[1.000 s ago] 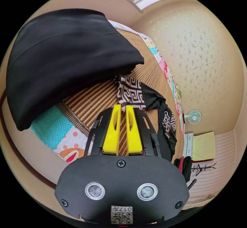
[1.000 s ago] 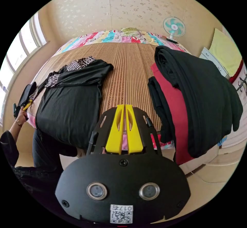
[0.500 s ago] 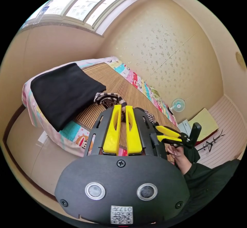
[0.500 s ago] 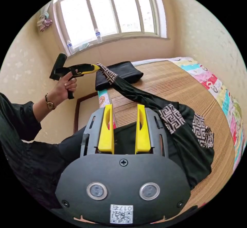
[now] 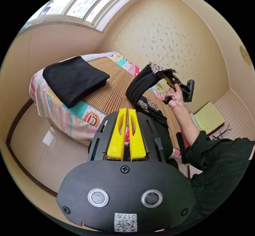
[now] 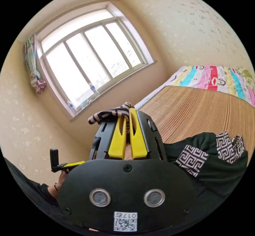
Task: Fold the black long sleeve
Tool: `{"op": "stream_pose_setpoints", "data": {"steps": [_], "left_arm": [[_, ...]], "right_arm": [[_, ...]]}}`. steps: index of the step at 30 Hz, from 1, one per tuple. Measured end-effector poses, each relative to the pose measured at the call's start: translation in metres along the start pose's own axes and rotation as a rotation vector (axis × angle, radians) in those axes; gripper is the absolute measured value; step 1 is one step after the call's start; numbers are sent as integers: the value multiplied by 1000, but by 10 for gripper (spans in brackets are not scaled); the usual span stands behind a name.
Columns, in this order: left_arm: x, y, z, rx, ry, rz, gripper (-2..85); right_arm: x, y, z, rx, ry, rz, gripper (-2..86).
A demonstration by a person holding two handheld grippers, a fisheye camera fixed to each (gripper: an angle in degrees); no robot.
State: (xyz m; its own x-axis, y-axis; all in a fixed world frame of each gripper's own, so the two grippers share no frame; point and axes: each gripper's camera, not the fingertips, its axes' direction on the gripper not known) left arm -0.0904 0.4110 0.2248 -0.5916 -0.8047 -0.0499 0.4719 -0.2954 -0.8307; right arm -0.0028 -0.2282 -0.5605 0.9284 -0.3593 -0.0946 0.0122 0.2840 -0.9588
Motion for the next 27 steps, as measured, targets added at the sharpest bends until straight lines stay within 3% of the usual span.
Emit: {"op": "stream_pose_setpoints", "data": {"steps": [5,9,12,16,21,25,27], "left_arm": [[-11,46,50,-141,109,-117,31],[-1,50,79,-175,203,-162,52],[25,34,103,-232,206,-95,65],[62,7,130,-277,122,34,82],[78,-9,184,-411,-5,146,104],[92,-14,226,-525,-78,227,46],[102,-23,235,-590,-54,288,13]], "right_arm": [[148,30,-179,242,219,203,45],[274,118,-254,183,382,652,75],[303,173,-280,132,375,835,93],[271,196,-301,45,452,746,98],[205,226,-303,-226,540,523,91],[174,242,-294,-325,520,328,62],[175,232,-298,-357,546,336,36]]}}
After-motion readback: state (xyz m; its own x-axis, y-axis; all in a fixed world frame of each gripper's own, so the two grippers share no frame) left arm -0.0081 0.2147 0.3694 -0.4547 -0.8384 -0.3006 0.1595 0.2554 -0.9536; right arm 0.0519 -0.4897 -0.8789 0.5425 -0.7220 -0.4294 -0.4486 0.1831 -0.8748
